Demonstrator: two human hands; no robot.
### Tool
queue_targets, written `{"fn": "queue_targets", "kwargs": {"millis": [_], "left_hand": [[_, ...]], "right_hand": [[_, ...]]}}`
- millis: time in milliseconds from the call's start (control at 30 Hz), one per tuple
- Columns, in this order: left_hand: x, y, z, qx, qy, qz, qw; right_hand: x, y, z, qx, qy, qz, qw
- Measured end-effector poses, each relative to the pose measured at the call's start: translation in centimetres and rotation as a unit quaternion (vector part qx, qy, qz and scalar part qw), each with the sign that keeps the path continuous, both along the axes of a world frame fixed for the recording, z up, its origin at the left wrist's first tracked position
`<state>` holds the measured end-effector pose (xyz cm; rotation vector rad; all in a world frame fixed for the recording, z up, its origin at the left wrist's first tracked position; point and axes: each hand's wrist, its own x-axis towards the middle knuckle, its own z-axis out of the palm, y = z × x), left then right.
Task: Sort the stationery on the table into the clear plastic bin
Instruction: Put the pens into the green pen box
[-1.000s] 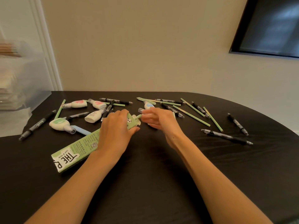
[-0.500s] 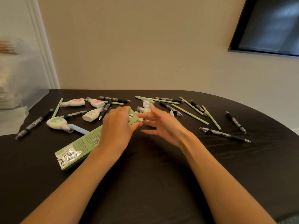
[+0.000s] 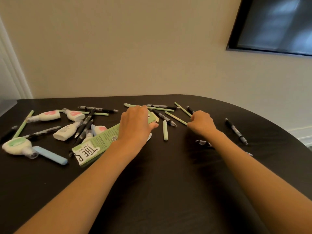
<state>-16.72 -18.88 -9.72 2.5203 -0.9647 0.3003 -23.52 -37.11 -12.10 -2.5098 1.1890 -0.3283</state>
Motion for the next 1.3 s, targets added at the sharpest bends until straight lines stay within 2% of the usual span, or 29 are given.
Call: {"fn": "queue_targets", "kwargs": {"millis": [67,233,300,433,600,833,933,1000,1067,1133,1300], "left_hand": [[0.2,-1.0,-0.2,0.01,0.005,0.001,1.0],[0.6,-4.1,0.6,0.012,-0.007,-0.024,1.0],[0.7,-5.4,1.2,0.001,-0.015,-0.04,0.999],[0.5,-6.9,1.8,0.002,-0.037,-0.05,0.998],[0.1,-8.1,0.8,0.017,-0.04,-0.057,0.997],[0.1,-7.4,0.0,0.014,-0.022,-0.047,0.999],[0.0,-6.4,0.4,0.027,-0.026,-0.041,0.998],[0.0,-5.5,0.6,0.033,-0.022,-0.038,0.998],[0.1,-4.3,0.9,0.03,-0.01,-0.031,0.999],[0.2,-2.5,1.3,0.023,0.027,-0.023,0.999],[0.5,2.8,1.2,0.003,0.095,-0.033,0.995]], "right_hand": [[0.4,-0.9,0.1,0.002,0.047,0.013,0.999],[1.5,-1.6,1.0,0.008,0.096,0.047,0.994],[1.6,-2.5,1.9,0.038,0.077,0.048,0.995],[-0.2,-5.4,4.0,0.108,-0.028,-0.019,0.994],[-3.3,-7.2,2.1,0.14,0.06,-0.074,0.986],[-3.2,-7.6,1.7,0.155,0.079,-0.06,0.983],[-3.7,-7.1,2.4,0.122,0.034,-0.044,0.991],[-3.7,-6.3,3.2,0.112,-0.057,-0.024,0.992],[-3.6,-4.9,4.4,0.176,-0.184,-0.009,0.967],[-3.3,-2.4,5.5,0.276,-0.285,0.021,0.918],[-2.3,4.4,5.1,0.458,-0.395,0.097,0.791]]}}
